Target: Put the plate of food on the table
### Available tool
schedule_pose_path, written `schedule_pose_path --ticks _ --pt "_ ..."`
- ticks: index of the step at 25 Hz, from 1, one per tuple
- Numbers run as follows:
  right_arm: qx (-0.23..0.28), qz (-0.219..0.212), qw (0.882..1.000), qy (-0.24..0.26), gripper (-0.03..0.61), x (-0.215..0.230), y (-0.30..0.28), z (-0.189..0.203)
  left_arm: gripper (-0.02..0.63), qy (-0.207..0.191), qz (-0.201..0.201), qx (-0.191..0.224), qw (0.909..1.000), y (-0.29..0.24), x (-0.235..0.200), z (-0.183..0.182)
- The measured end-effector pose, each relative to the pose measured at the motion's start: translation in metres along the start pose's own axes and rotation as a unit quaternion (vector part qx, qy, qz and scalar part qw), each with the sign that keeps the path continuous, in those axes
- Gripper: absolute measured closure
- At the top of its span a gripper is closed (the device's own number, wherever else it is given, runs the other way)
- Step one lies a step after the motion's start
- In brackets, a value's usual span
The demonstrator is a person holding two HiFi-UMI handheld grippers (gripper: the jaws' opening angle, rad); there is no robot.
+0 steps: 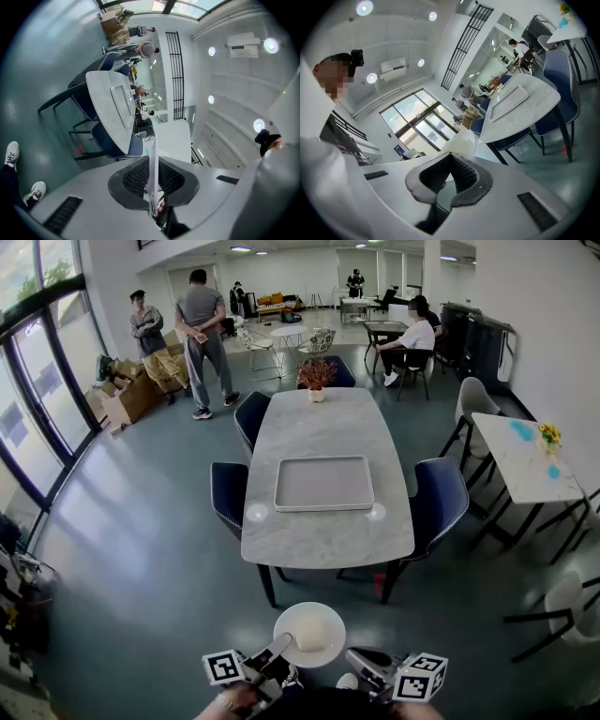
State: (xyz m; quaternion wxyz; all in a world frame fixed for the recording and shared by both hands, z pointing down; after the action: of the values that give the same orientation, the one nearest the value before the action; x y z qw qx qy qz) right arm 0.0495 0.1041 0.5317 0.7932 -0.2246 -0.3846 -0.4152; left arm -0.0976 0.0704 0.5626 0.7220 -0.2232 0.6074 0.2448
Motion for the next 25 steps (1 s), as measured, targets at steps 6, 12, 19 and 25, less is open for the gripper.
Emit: schedule_pose_path --ticks 6,12,19,25 --pt "0.007 0.001 1.000 -0.014 0.568 0.005 0.001 -0.001 0.581 0.002 -0.002 0.002 1.0000 0.000 0.000 -0.001" --pt "-0.006 0.016 1.000 -0.007 0.568 0.006 -0.005 -0.001 0.581 0.001 -0.004 0.003 1.0000 0.001 -0.004 -0.008" --pt "-0.004 0.018 1.000 -0.018 0.568 0.007 -0.016 0.001 0.581 0.008 0.000 0.006 1.0000 0.004 -0.004 -0.022" --pt "-0.003 0.027 0.999 -0.019 0.568 0.005 -0.029 0.001 0.581 0.022 0.000 0.007 0.9997 0.006 -0.009 -0.034"
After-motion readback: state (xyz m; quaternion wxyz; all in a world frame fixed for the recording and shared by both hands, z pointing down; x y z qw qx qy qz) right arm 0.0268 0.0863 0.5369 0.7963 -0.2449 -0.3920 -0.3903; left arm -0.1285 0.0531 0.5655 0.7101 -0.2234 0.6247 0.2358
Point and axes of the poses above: the fingertips, and each gripper's own axes: y backward along the fingers, x to its right, z out of its underside, the point moved 1 cm from there along y, backward along the fingers, and after that the axes turned 8 degrees about x, right-handed, at the moved point
